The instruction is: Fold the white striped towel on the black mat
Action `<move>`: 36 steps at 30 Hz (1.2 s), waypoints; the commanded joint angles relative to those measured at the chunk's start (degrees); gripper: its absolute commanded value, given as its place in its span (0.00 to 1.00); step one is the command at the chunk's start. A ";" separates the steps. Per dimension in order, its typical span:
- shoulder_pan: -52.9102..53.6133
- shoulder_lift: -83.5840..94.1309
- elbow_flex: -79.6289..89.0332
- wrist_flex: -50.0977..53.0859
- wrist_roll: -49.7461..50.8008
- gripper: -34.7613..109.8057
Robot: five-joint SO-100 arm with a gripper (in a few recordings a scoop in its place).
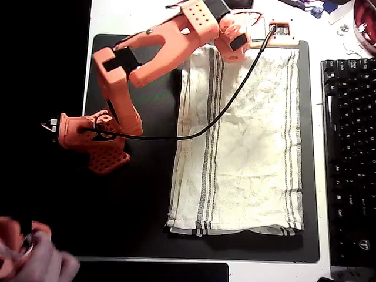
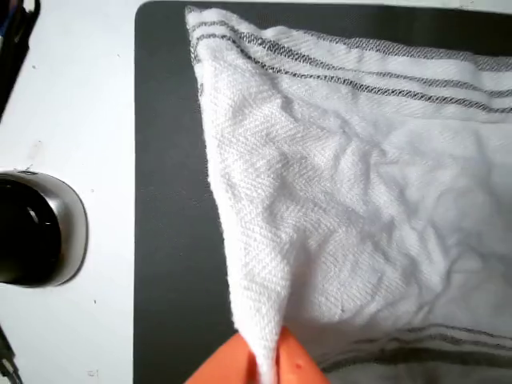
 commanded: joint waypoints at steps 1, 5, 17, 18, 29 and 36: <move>4.39 7.21 -3.96 4.57 -2.72 0.24; 12.92 11.16 -5.54 8.96 -6.42 0.24; 40.17 12.66 -1.67 10.28 -19.60 0.24; 42.01 12.22 -1.05 10.02 -20.57 0.24; 57.39 8.09 11.34 0.79 -29.97 0.24; 59.94 2.46 18.28 -13.01 -34.01 0.24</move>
